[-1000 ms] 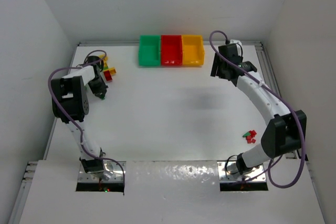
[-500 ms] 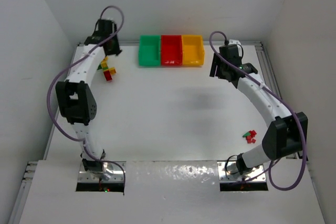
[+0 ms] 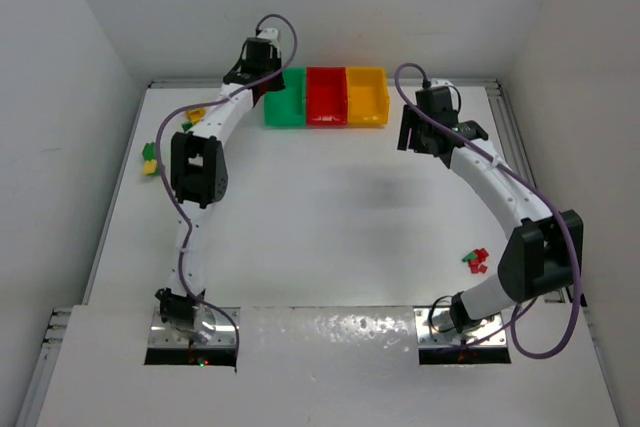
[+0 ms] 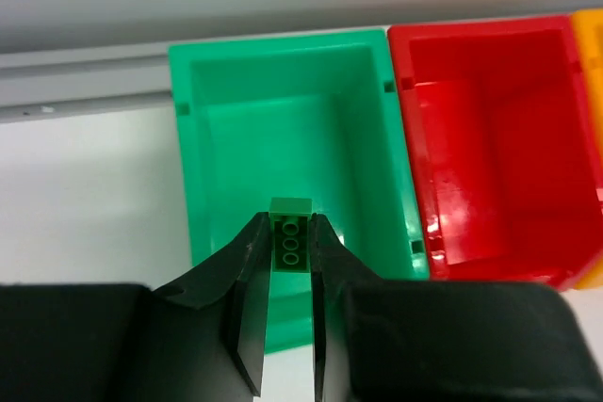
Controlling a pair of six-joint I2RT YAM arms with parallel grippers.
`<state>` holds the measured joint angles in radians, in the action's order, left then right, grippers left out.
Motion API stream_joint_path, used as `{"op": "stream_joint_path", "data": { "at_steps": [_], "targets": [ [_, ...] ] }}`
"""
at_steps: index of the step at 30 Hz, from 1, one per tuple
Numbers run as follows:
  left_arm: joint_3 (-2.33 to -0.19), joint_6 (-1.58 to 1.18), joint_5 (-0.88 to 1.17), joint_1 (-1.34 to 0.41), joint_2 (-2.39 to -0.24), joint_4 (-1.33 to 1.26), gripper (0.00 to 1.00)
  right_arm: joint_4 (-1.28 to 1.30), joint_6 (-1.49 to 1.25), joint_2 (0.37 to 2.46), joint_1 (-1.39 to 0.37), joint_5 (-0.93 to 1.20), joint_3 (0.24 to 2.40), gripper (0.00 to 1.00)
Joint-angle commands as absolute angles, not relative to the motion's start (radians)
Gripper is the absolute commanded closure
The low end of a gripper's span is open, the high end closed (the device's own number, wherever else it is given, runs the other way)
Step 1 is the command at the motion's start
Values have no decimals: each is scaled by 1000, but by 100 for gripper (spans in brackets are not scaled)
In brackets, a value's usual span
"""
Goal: Sort the legos into containers by color
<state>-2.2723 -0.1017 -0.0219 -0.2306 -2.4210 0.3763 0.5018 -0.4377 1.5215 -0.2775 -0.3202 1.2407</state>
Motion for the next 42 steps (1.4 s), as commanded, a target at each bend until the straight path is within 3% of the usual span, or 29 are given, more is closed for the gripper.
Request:
{"op": "stream_joint_path", "data": {
  "at_steps": [1,3,9,10,15,21,26,28,32,36,39,42],
  "targets": [
    [-2298,-78,-32,-253,-2411,227,100,483,-446,1454,-281,-316,1227,34],
    [-2286,-74,-57,-258,-2422,216,98,500,-451,1450,-282,-316,1233,34],
    [-2246,-35,-101,-258,-2456,190,73,511,-440,1439,-282,-328,1236,33],
    [-2249,-29,-112,-258,-2462,192,65,514,-437,1437,-282,-330,1239,32],
    [-2266,-21,-115,-258,-2436,192,52,584,-429,1445,-282,-331,1302,24],
    [-2345,-25,-127,-258,-2369,282,51,877,-609,1496,-241,-391,1397,29],
    [-2316,15,-106,-256,-2231,469,51,1020,-802,1398,-31,-219,1169,25],
    [-2273,40,-92,-253,-2194,523,51,1023,-821,1329,29,-218,1076,24],
    [-2250,-30,33,-206,-2151,650,56,1061,-804,1308,49,-441,1051,21],
    [-2250,-64,63,-153,-2141,686,57,1069,-909,1315,57,-474,996,18],
    [-2252,-34,31,-146,-2132,699,57,941,-1050,1221,55,-431,773,21],
    [-2255,-25,34,-135,-2118,724,57,804,-1057,1143,55,-431,681,30]
  ]
}}
